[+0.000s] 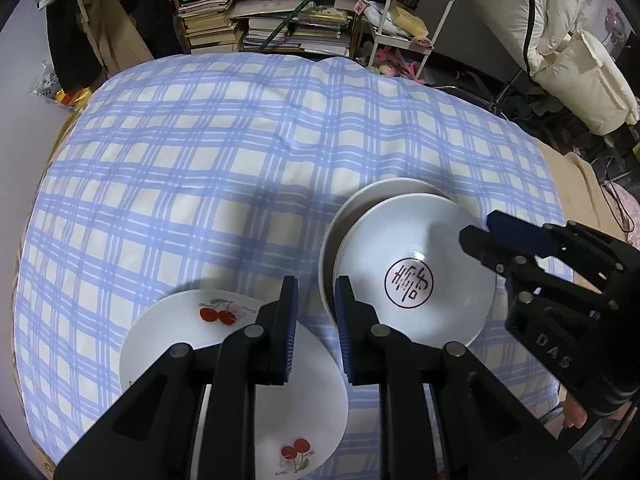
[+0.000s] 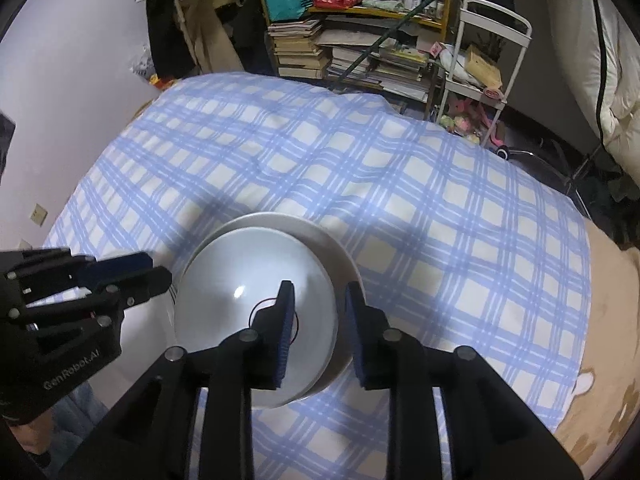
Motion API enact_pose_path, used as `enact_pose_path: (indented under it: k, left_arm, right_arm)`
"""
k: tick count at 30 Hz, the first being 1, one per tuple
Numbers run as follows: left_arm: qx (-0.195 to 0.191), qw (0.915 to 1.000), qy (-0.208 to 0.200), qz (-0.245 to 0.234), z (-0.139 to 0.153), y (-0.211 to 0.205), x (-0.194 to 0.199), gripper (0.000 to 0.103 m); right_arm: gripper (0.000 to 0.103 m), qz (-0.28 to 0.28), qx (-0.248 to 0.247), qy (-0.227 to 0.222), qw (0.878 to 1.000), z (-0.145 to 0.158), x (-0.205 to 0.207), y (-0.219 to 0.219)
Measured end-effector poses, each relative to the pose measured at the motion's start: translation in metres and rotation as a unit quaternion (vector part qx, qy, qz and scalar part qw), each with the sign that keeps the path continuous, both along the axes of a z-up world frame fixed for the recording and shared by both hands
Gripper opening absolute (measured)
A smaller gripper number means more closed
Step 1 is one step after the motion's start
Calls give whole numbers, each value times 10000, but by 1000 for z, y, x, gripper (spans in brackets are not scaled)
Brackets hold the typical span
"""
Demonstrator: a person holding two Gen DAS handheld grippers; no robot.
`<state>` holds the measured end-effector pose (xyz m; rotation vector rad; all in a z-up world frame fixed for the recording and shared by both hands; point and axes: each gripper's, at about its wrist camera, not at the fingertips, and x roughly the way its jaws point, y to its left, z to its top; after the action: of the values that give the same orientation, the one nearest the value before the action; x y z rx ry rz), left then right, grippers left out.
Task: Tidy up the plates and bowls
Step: 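Lower the red-print bowl into the nested white bowls with both grippers, then grip the rim of the nested bowl stack with both grippers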
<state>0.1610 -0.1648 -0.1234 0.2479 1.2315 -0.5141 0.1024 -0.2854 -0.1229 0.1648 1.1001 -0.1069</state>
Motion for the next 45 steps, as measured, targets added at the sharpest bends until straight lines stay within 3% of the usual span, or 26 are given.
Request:
enact_pose_path:
  k: [5, 11, 13, 15, 19, 45]
  left_arm:
    - [57, 9999, -72, 54, 1, 2, 3, 22]
    - [-11, 9997, 30, 246, 0, 11, 13, 35]
    - [-27, 9995, 33, 323, -1, 14, 17, 46]
    - [-65, 9993, 103, 353, -2, 16, 20, 48]
    - [-310, 9983, 332, 374, -3, 17, 25, 49]
    - [-229, 9970, 575, 457, -23, 16, 36, 56]
  right_arm:
    - [55, -154, 76, -208, 9996, 10, -5, -6]
    - [84, -427, 194, -241, 9986, 14, -8, -23]
    - [90, -507, 140, -233, 9983, 13, -9, -27]
    - [99, -605, 124, -230, 9978, 14, -10, -33]
    - [101, -776, 98, -161, 9968, 12, -13, -43]
    - [102, -1231, 90, 733, 9896, -23, -13, -67]
